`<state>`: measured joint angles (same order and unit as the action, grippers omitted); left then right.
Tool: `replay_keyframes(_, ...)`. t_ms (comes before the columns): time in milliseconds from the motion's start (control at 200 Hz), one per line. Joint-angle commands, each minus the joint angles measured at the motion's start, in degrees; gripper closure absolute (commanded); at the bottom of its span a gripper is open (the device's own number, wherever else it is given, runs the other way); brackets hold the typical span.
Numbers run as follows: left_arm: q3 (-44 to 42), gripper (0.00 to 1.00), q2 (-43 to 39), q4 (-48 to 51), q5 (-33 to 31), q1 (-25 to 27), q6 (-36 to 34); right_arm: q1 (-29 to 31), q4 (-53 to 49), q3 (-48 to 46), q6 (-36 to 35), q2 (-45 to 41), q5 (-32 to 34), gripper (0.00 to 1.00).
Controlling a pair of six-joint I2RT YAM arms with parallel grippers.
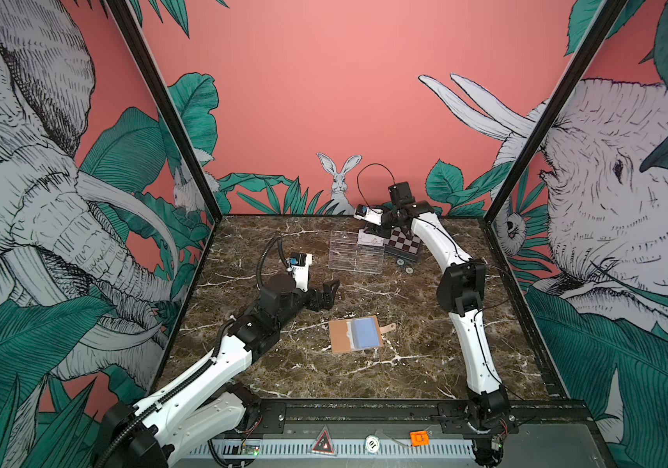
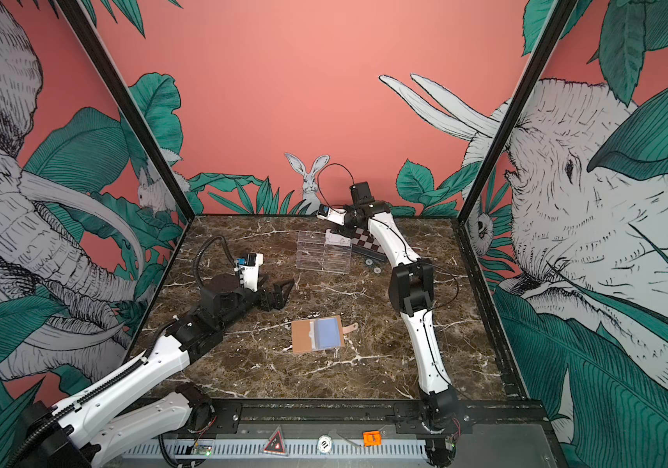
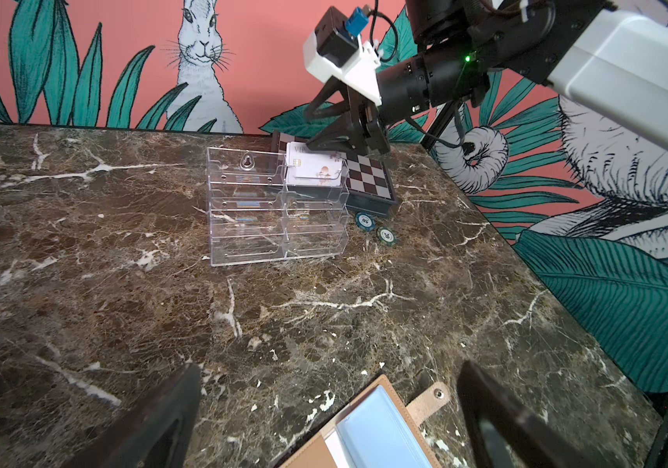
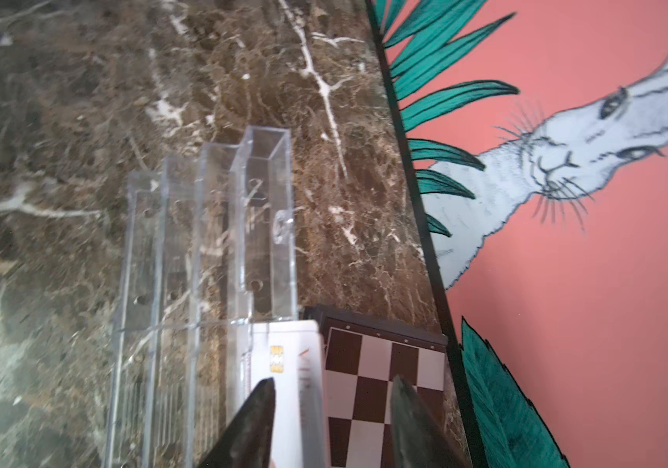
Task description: Take the credit cards out of the card holder
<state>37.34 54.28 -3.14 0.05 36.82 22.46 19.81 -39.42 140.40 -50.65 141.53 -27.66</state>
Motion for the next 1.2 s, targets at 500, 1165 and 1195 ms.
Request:
replay_keyframes(500, -0.77, 0.01, -3.71, 0.52, -0.59, -0.27, 0.83, -3.4, 22.05, -34.72, 56.6, -23.2, 21.32, 0.2)
replay_keyframes(1165, -1.35, 0.01, -5.81, 1.29, -1.15, -0.28, 0.91, -4.26, 18.93, -32.43, 64.09, -16.28, 23.41, 0.12)
replay_keyframes(1195, -1.44, 0.01, -5.85, 1.3, -1.2, -0.29, 0.92, -4.23, 18.75, -32.22, 64.07, -16.04, 23.29, 0.12)
